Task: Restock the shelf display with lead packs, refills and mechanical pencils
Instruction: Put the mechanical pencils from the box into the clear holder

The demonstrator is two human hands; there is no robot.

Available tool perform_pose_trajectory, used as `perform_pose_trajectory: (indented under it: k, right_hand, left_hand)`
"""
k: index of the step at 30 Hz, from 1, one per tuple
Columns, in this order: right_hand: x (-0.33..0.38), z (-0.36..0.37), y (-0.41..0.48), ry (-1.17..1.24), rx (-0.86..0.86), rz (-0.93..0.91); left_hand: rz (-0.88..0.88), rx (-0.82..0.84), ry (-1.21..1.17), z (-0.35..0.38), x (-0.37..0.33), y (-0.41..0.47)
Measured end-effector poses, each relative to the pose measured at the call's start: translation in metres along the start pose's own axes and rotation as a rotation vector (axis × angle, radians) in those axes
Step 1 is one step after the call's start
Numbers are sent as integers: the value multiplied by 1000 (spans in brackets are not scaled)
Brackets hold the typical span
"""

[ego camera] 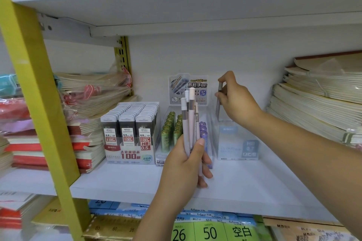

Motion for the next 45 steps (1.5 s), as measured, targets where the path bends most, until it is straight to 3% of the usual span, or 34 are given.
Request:
perform_pose_trajectory:
  k: [5,13,15,19,21,23,25,31,37,42,45]
  right_hand:
    - [-6,2,0,-9,31,28]
    - [-21,15,0,6,189,233]
    - [-15,2,2,5,138,230]
    - [13,-50,-25,-116,-153,62]
    - [1,-46,-58,-172,-33,183]
    - [-19,-27,-98,-220,201,348]
    - [-27,-14,-125,-204,308,385]
    - [-7,-30,-136,-46,73,251]
    - [17,-41,-155,-84,43,216]
    - [22,-48,-152,18,123,299]
    - [49,-69,-138,40,-5,187]
  left_hand:
    - [-4,-4,8,-1,0,0]
    - [-8,3,-3,-1,1,-1]
    - [-16,6,-17,-2,2,-1]
    - [-32,-4,-62,-4,1,0]
    - [-38,-7,-79,-5,1,-2]
    - [-43,-4,-79,-6,0,-3]
    - [-47,-11,-88,-6,-2,-6]
    - [-54,-26,-124,-10,-7,-11]
    - [-45,-2,-88,-14,-11,-14]
    - [-69,68,-196,-6,-17,-25]
    - [-48,153,-227,4,-30,-28]
Point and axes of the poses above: each hand's wrist, its own y-axis towards the middle knuckle, its own z-axis out of the palm, x = y × z, the point moved 9 cm from there along y, towards the middle knuckle, and after that the axes turned 10 degrees about y, right-handed, at the moved point
